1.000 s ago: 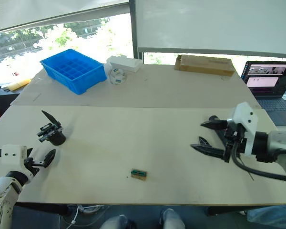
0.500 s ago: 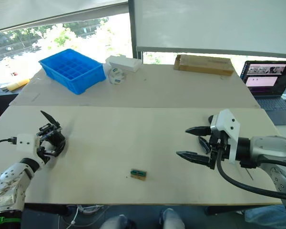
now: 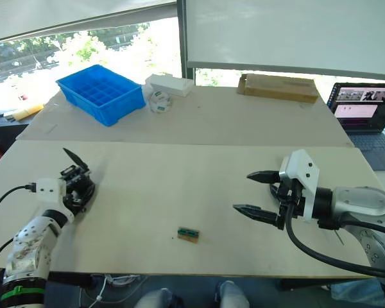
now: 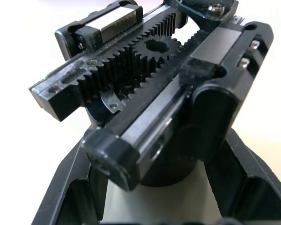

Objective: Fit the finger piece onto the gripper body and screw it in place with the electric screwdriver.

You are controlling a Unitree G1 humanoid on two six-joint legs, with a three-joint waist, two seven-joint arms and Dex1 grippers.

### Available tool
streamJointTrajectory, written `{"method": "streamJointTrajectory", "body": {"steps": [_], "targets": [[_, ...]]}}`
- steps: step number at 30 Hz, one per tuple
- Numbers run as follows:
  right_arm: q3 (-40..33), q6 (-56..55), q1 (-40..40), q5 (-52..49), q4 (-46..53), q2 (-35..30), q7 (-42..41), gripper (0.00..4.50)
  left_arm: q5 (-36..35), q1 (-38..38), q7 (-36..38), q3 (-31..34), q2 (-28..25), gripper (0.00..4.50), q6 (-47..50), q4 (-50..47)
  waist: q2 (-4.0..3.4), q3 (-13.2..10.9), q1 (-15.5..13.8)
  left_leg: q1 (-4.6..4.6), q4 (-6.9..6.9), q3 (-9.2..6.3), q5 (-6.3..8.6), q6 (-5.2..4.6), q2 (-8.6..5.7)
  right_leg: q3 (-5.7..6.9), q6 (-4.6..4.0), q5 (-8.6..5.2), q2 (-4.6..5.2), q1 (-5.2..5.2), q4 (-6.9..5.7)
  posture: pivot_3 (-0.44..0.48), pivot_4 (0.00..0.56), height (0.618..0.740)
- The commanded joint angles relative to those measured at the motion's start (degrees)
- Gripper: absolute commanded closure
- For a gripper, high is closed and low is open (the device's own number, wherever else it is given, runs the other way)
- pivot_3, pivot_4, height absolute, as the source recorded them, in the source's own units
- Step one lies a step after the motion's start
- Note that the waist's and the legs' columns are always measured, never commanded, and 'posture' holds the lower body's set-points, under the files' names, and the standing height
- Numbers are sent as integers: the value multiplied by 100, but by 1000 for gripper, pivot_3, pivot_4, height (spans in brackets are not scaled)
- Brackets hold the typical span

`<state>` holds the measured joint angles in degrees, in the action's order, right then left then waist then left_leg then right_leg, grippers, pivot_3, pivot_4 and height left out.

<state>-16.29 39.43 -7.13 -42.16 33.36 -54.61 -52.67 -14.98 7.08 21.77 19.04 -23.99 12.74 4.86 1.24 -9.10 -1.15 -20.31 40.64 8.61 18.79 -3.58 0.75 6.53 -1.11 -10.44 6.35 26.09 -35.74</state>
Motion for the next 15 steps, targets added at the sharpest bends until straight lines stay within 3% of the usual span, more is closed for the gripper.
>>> {"method": "streamJointTrajectory", "body": {"steps": [1,7,15], "targets": [[-123,12,34,-161,250,28,76,0,29,69,-456,-560,469,2188,345,-1359,4,-2,-20,-5,6,-6,1,-1,0,6,2,1,1,-1,0,0,150,738],[-52,24,136,-216,404,84,223,0,864,282,-1648,-1332,1278,2188,976,-2001,24,-14,14,-18,18,-21,0,-1,-2,19,3,4,-7,-3,2,0,150,738],[0,63,126,-292,453,74,337,0,1379,911,-2054,-1822,1780,2188,401,-850,26,-15,32,-17,20,-26,-1,-1,1,21,-1,6,-16,-5,0,0,150,738]]}}
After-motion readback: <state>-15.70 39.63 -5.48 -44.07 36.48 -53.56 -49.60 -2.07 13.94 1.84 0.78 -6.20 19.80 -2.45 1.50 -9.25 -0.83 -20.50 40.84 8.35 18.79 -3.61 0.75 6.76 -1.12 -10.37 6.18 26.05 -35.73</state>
